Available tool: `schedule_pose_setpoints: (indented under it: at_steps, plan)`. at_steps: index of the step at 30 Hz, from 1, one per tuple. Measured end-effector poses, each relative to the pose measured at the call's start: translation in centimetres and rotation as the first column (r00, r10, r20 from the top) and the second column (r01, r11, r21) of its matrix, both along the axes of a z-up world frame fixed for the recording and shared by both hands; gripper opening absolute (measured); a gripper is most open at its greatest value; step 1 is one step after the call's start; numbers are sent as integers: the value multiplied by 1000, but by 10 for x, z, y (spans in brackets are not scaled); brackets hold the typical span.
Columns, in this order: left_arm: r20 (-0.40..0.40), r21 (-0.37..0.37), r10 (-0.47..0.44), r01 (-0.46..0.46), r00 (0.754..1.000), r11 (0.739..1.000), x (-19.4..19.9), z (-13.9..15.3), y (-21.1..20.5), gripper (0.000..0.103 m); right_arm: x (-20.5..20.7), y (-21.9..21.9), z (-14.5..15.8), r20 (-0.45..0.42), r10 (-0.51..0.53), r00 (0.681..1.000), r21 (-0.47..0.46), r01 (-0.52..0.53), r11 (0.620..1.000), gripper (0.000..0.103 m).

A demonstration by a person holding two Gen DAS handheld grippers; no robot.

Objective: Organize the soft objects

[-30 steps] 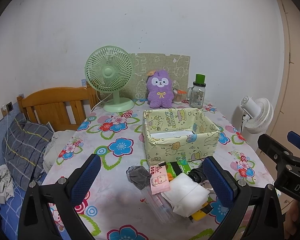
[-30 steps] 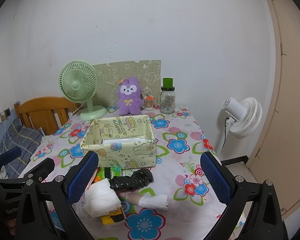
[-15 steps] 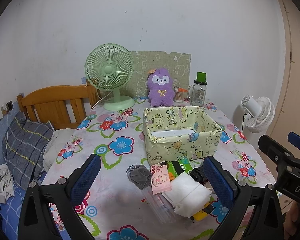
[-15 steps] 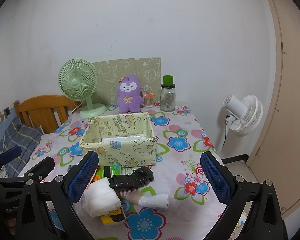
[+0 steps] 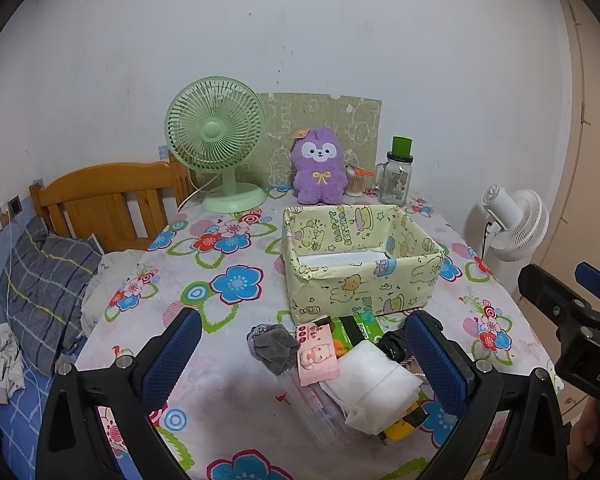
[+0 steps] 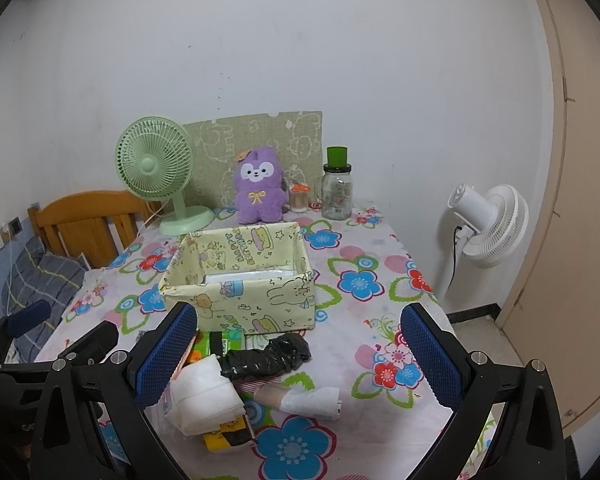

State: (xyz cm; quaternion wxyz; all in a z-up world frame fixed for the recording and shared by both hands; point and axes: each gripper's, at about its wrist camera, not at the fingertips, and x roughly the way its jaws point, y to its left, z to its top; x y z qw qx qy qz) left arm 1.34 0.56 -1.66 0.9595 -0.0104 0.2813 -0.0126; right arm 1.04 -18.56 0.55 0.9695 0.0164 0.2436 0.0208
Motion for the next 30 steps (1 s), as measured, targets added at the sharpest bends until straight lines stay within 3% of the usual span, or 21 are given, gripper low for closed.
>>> schedule_pose_setpoints:
  at_steps: [16, 30]
  plan:
    - [-63, -13, -5, 4, 998, 1000, 18, -14, 4, 103, 18, 4, -15, -45, 12, 999, -3, -12, 1000, 103]
    - [-153, -23, -9, 6, 988, 1000, 48, -44, 6, 103, 48, 9, -43, -121, 32, 992, -5, -33, 999, 103]
